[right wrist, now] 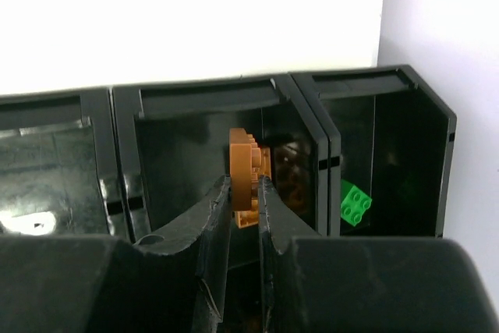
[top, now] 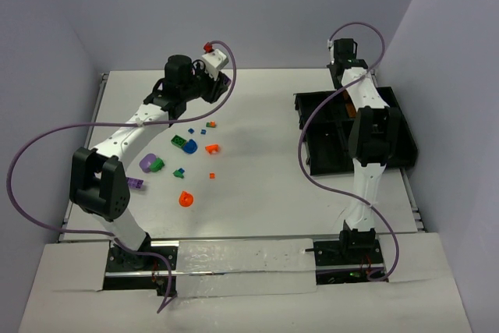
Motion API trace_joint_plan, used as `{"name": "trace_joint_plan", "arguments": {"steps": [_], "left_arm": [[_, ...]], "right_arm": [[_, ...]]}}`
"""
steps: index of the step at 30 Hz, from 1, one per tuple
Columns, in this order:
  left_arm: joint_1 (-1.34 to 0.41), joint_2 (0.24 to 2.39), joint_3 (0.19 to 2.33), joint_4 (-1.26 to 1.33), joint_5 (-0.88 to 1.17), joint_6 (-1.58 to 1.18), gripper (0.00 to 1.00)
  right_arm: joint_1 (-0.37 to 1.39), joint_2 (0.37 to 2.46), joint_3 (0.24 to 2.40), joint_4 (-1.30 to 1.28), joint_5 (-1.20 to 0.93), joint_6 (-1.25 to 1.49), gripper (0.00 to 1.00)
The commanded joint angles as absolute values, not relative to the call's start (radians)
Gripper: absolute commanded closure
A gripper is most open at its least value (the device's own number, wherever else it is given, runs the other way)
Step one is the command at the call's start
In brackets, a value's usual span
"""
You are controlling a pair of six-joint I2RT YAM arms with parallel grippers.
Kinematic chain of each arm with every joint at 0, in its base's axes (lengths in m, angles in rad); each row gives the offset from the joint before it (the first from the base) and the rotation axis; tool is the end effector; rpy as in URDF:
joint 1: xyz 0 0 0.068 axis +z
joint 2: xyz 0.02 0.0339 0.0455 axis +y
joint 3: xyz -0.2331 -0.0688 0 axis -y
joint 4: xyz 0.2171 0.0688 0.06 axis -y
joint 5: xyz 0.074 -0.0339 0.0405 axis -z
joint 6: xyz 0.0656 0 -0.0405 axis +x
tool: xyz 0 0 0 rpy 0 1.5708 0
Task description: Sort the legos into containers by color
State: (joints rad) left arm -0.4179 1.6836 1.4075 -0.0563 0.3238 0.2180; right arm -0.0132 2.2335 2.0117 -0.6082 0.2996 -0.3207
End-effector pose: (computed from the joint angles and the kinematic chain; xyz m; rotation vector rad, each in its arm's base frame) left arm 0.3573 -0.1815 0.2992 0.8027 1.7328 -0.4432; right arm 0.4803 -0.0257 0.2072 -0.2296 2.4042 -0.5144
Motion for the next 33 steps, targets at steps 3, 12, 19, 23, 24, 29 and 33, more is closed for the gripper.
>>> {"name": "trace_joint_plan", "arguments": {"steps": [3,12,19,23,24,29,33], "left_arm": [[-0.416,1.664,1.452,-0.052,0.312,0.208,1.00],[-0.405,1.676,1.463,-0.035,0.338,0.183,1.00],[-0.368,1.685,1.489,-0.028,0.502,0.125,1.00],[-0.371,1.657,1.453,0.039,0.544,0.117,1.00],[-0.371,1.657,1.443,0.059,0.547,0.115,1.00],[-0.388,1.613,1.366,0.171,0.541,0.097,1.00],[-0.431,1.596,1.348,0.206,0.511,0.148,1.00]], "right_arm": [[-0.016,2.270,2.060,-0.568,0.314,-0.336,0.52],[-0.017,2.178,2.033,-0.620,0.270,-0.318,0.43],[-0.032,2.032,2.143,-0.651,0.111,-0.270,0.31],[-0.031,1.975,2.238,-0.699,-0.199,-0.175,0.22],[-0.023,1.964,2.242,-0.698,-0.249,-0.143,0.19],[0.075,1.921,2.201,-0.685,-0.546,0.055,0.10],[0.126,1.940,2.173,-0.668,-0.714,0.199,0.06]]}}
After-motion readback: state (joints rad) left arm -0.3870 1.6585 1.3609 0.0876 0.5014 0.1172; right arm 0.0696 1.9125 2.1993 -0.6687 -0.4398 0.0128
